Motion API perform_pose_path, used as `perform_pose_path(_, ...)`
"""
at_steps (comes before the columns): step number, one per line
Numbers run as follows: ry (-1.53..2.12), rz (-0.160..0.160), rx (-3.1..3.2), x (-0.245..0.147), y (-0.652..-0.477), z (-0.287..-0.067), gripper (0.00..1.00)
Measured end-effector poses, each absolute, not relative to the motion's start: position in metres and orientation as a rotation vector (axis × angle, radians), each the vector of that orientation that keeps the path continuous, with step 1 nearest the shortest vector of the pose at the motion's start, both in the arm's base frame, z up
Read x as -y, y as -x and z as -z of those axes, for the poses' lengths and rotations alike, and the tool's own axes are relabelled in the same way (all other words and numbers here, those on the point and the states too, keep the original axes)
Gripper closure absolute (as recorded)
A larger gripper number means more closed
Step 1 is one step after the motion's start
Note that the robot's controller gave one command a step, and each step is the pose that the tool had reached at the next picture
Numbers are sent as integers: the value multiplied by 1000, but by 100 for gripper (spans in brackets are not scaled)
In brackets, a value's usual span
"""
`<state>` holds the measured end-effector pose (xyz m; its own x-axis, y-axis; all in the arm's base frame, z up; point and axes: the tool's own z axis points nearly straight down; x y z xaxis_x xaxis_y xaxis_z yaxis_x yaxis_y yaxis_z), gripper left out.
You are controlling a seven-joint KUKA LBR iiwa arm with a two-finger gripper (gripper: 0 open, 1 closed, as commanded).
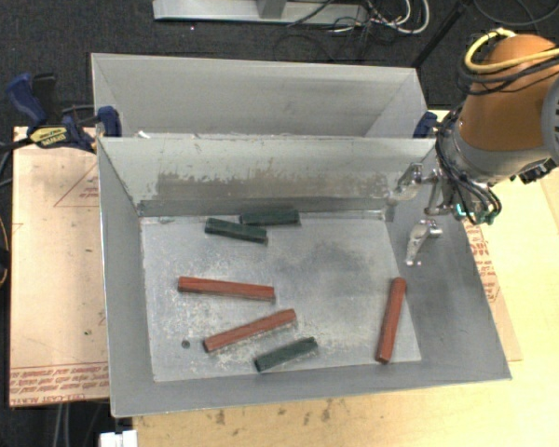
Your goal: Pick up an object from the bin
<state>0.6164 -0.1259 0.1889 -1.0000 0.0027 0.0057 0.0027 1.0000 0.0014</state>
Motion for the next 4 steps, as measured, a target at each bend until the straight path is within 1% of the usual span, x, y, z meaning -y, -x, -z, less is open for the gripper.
perform_pose_path(1, 1, 0, 3143, 126, -618, -193, 0)
perform_pose_path(2, -106, 0, 3147, 128, -585, -166, 0)
perform_pose_path(3, -352, 1, 3124, 139, -564, -113, 0)
perform_pose_path(4, -677, -2, 3083, 133, -542, -76, 100)
